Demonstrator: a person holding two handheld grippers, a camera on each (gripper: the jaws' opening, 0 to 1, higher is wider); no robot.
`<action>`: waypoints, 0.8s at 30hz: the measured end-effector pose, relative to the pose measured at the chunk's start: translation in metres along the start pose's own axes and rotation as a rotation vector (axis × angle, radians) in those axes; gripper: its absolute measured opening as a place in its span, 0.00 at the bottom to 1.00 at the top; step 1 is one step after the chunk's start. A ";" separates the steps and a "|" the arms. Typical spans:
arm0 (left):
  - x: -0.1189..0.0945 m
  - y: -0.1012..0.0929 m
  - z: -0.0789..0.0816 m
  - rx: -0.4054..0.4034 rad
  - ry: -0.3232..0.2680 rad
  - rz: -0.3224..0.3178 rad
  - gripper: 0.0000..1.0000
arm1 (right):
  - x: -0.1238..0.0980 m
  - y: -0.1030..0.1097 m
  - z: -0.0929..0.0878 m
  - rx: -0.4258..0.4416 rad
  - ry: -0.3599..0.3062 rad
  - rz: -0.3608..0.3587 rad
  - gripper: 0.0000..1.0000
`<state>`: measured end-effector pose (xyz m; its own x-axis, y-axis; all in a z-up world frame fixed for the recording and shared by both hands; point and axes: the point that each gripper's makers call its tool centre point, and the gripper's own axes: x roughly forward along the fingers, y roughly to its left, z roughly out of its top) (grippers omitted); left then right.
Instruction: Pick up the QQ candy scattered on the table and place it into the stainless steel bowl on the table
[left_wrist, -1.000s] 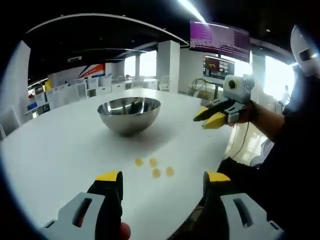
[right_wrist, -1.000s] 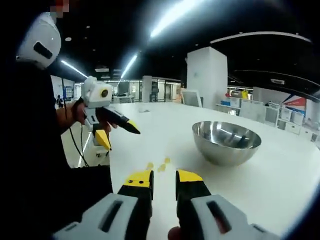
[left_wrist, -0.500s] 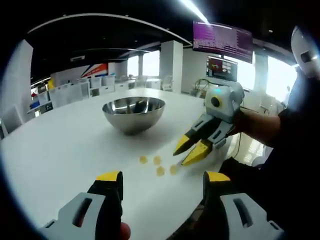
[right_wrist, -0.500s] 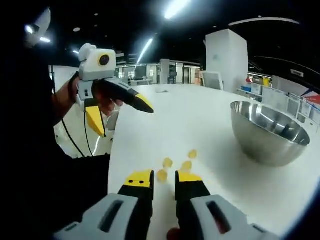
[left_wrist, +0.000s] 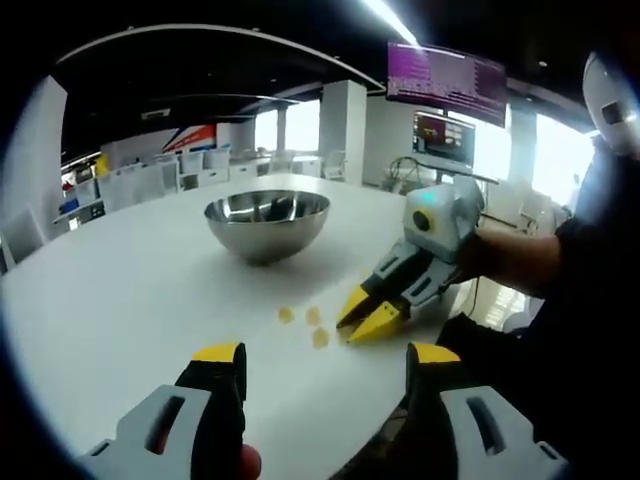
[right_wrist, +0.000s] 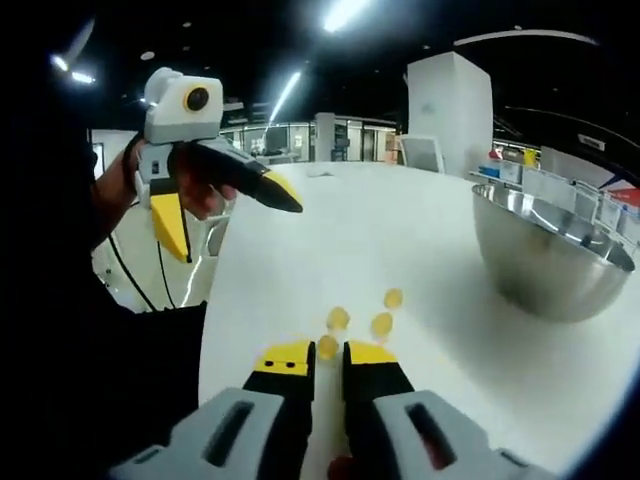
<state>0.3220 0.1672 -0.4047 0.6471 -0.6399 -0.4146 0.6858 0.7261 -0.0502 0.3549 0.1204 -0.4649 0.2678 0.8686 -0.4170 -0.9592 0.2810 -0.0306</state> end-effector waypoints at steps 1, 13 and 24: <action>0.000 0.000 0.000 -0.001 0.000 0.000 0.65 | 0.000 0.000 0.000 -0.006 -0.001 -0.003 0.10; 0.001 -0.001 -0.002 -0.004 -0.004 -0.011 0.65 | 0.002 -0.001 -0.001 0.014 -0.011 -0.009 0.08; 0.004 -0.003 0.003 0.001 -0.018 -0.031 0.65 | -0.005 -0.003 0.003 0.015 -0.004 -0.025 0.07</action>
<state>0.3234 0.1613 -0.4031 0.6315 -0.6661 -0.3969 0.7057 0.7058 -0.0618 0.3564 0.1162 -0.4602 0.2919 0.8628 -0.4127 -0.9508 0.3086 -0.0272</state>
